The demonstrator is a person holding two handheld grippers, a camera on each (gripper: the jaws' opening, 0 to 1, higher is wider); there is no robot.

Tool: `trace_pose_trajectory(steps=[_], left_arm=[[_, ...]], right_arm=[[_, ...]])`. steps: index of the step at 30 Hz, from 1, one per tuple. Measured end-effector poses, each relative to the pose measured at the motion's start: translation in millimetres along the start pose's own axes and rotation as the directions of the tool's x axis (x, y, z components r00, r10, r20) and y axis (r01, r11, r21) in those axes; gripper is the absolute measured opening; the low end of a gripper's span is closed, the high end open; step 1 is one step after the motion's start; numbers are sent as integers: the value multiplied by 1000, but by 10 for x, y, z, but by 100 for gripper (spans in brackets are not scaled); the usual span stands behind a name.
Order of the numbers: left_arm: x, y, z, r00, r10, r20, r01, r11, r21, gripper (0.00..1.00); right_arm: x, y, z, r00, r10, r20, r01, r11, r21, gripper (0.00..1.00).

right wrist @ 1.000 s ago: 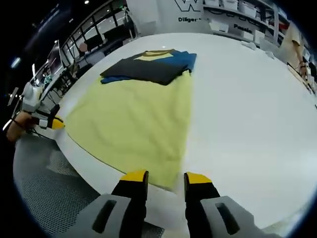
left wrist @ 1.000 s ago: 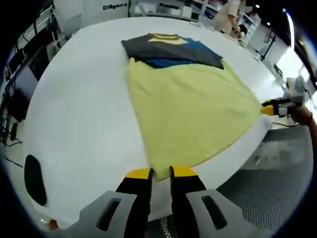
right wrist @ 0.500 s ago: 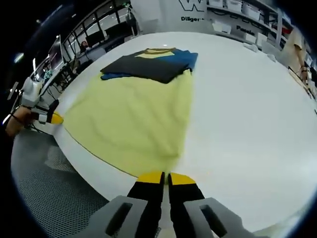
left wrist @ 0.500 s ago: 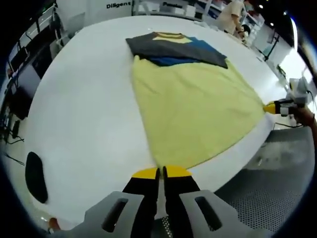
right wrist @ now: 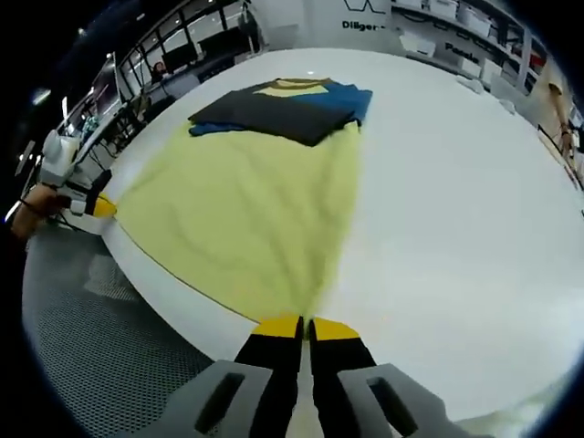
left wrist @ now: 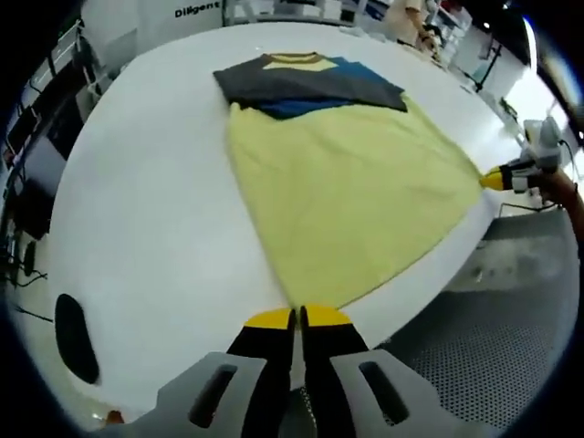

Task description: Fold the garment on the visible template until the final outline fits inside the template.

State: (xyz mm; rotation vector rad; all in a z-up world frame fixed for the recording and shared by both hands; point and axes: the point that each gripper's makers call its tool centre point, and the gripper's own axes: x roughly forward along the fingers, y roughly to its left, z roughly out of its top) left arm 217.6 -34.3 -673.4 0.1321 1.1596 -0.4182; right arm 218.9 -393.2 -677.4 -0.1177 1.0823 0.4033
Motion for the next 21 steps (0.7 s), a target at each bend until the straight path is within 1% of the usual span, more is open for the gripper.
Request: trace_pose_trajectory(steps=[2,6,9,13,15,21], left_arm=[[-9,-13,-32,1000,-6,-16,6,1000,4,0],[-19,-14,-75,1000,-8,-28,8,1000,13,0],[-23,-23,-131,999,-14,-49,15,1000,20,0],[-50,-77,-191,997,-29,-74,32,998,45,0],[-61,-95,-206,996,-34,-82,38,998,51,0],[-79,-112,-257,994,-30,-107,38,997,73,0]], right_arm=[[-20,26,-64,999,7,-39,-7,1000,-2,0],[-41,66,-110,998,20,-66,-20,1000,3,0],[-63,95,-163,995,33,-95,-31,999,15,0],[-88,102,-213,993,34,-116,-32,999,19,0],[-113,109,-223,993,29,-119,-29,1000,8,0],[-163,144,-255,990,41,-136,-42,999,-6,0]])
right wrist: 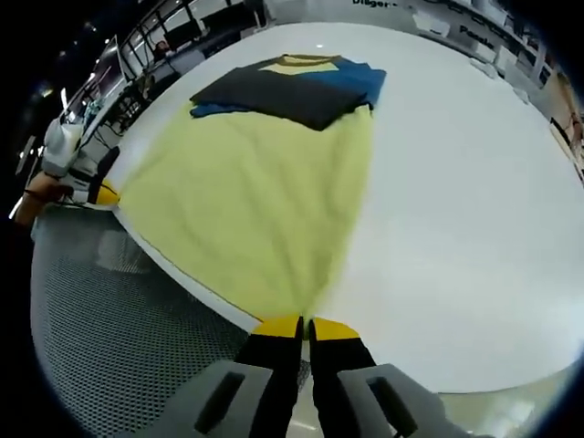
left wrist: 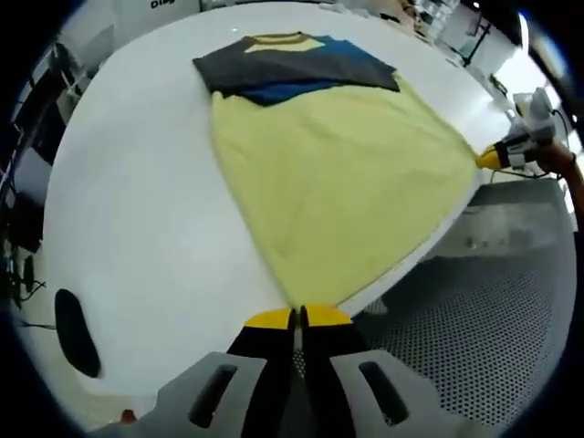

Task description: Fold the garment on the visible template until the final outline fits inside the template.

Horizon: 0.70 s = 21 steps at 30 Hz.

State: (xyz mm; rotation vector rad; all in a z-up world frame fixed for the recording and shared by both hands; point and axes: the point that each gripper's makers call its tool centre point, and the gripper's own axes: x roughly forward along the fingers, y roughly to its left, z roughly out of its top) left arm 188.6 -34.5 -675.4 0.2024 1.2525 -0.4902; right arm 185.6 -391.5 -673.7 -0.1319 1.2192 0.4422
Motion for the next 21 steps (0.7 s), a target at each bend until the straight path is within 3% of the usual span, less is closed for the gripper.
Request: trace_pose_trajectory(steps=[8,21], left_arm=[[-34,-36,-79,999,0,-41,1,999,35,0],[-33,-82,-175,996,-11,-83,12,1000,11,0]], right_arm=[[-21,53,-87,999,19,-34,-20,1000,-20,0],[-55,92,-160,997,37,-65,-40,998,-42,0]])
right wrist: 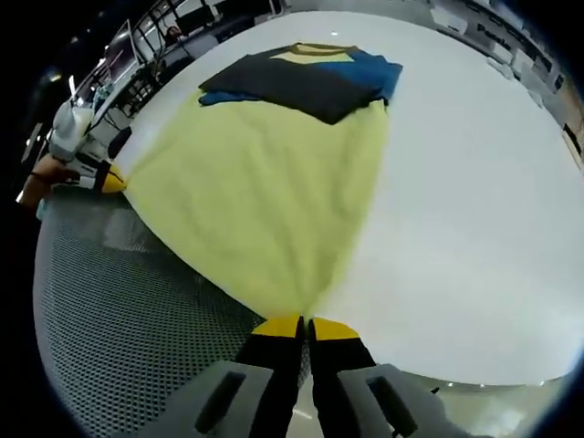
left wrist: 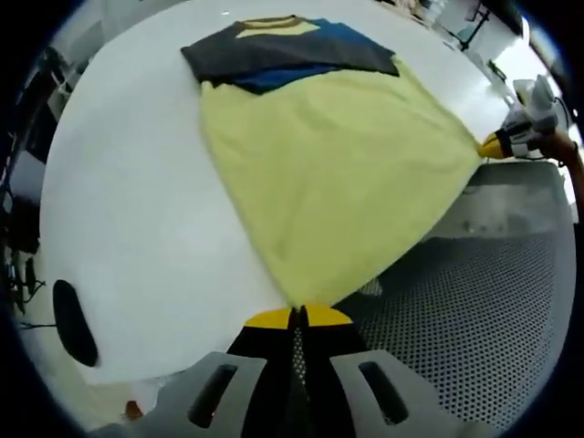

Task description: Fold the garment on the visible template until the final outline fits inside the template.

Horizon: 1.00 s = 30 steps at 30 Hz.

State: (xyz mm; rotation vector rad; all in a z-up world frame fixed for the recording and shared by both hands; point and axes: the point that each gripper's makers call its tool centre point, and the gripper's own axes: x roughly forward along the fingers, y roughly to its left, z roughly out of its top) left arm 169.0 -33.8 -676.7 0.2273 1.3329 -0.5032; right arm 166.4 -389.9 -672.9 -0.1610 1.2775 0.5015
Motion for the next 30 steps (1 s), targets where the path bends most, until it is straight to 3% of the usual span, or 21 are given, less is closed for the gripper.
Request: trace_pose_trajectory(steps=[5,16,30], left_arm=[[-73,4,50,1000,-4,19,4,1000,-14,0],[-226,60,299,995,0,99,3,1000,-31,0],[-448,272,749,979,34,202,-25,999,-48,0]], right_arm=[[-43,9,46,1000,5,9,-5,1000,-3,0],[-261,-18,382,989,11,145,-17,999,44,0],[-456,-161,832,964,-27,264,1,995,99,0]])
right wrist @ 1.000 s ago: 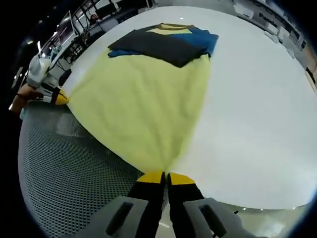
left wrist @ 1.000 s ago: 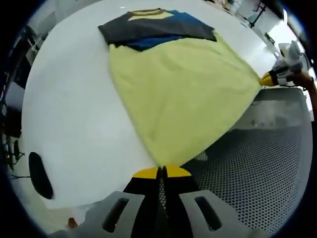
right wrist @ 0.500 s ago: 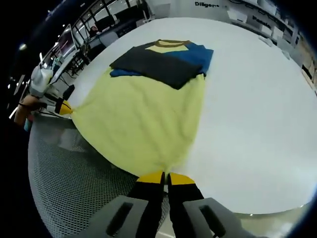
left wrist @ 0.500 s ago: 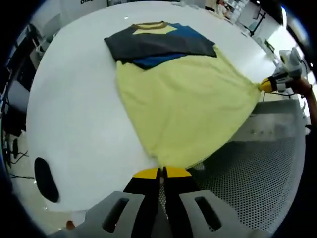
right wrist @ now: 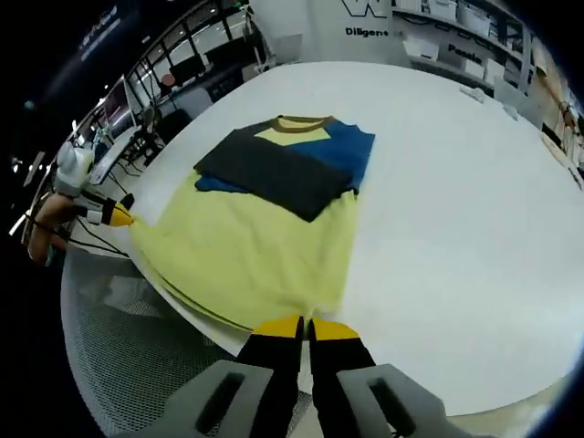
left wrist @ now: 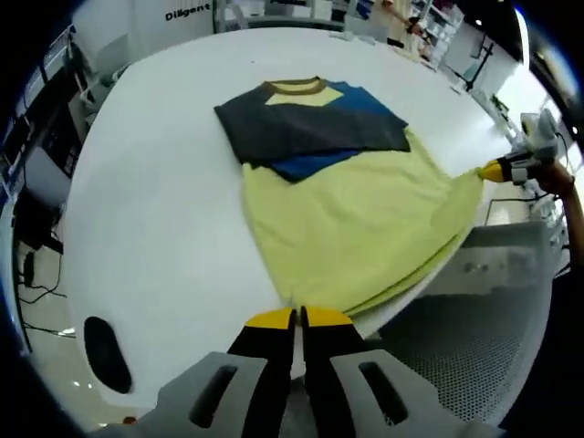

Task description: Fold the garment on the visible template until the final outline fits inside the template.

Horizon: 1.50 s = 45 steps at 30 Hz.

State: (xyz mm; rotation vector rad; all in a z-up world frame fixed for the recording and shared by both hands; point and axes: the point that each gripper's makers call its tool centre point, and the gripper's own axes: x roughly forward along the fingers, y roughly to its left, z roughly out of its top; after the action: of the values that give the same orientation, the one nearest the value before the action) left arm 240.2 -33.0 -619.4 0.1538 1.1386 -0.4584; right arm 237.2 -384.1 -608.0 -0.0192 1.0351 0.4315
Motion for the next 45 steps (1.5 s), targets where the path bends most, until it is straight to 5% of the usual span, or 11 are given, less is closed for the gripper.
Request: trace_pose_trajectory(steps=[12,17,30,35,45], left_arm=[[-100,171,432,996,32,88,-32,999,-1,0],[-134,242,672,988,42,149,-40,999,-18,0],[-209,409,1165,966,65,252,-56,998,-43,0],[-227,476,1328,951,80,298,-65,996,-59,0],[-276,595,1705,916,97,390,-68,994,-88,0]], right_arm=[[-28,-75,424,994,-6,105,4,1000,14,0],[-57,-130,680,984,-8,179,-1,999,49,0],[-32,-271,1073,970,-24,243,6,997,74,0],[-54,-260,1284,949,15,316,-57,991,124,0],[1,-380,1611,928,-16,373,-65,977,204,0]])
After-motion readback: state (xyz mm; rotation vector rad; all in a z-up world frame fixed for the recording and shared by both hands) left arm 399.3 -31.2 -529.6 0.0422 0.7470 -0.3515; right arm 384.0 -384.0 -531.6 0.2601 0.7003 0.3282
